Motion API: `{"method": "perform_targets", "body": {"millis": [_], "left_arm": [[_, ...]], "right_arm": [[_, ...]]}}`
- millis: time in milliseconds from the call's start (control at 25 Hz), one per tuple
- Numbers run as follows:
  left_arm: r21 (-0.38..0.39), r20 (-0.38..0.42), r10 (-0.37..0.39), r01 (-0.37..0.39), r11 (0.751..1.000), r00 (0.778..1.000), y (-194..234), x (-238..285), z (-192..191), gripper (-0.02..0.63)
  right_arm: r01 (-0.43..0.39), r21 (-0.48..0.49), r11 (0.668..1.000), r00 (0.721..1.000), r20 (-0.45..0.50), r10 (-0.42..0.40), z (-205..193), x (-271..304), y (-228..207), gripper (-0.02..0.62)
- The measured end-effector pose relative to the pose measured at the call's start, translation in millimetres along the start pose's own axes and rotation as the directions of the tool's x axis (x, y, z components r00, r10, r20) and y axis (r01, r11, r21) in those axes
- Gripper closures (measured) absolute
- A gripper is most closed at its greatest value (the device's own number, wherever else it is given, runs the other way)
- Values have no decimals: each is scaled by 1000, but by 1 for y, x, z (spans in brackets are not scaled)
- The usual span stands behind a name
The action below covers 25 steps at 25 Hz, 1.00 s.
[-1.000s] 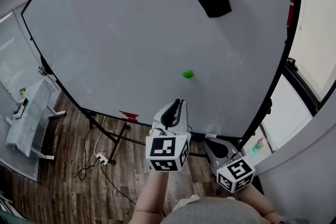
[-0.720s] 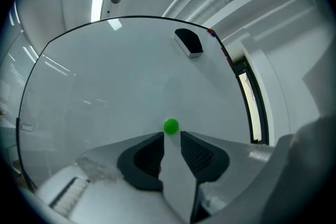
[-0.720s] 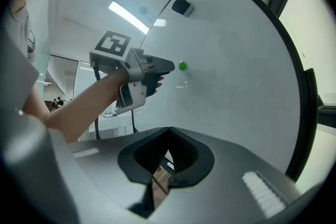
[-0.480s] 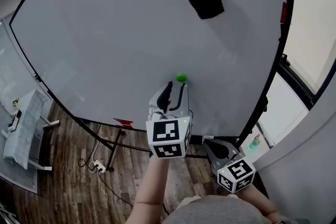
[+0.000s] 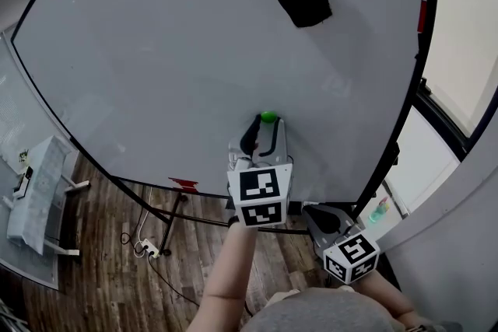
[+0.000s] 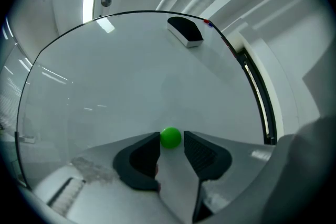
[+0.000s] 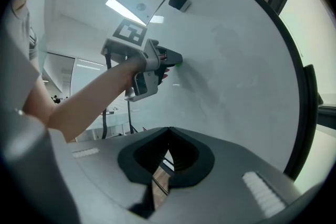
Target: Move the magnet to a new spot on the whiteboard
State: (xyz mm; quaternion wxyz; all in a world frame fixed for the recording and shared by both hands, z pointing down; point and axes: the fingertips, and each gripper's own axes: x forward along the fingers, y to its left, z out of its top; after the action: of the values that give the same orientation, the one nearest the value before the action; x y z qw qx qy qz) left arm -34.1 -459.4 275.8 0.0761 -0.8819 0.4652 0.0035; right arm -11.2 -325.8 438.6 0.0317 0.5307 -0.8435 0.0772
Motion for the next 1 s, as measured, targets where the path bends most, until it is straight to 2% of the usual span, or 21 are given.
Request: {"method": "perform_targets", "body": {"millis": [320,760,1000], "left_arm": [[5,5,68,-68,998,998,4,2,2,469],[-10,6,57,-57,998,998,4,1,2,471],[-30,24,66,-65,997,998,12,-20,3,471]], "right_arm": [[-9,-6,1000,1000,-4,9,0,1,-2,594],[-23,-3,1000,1000,-9,23,-1,1,0,594],[-49,4,999,999,-16,49,-4,2,5,594]]}}
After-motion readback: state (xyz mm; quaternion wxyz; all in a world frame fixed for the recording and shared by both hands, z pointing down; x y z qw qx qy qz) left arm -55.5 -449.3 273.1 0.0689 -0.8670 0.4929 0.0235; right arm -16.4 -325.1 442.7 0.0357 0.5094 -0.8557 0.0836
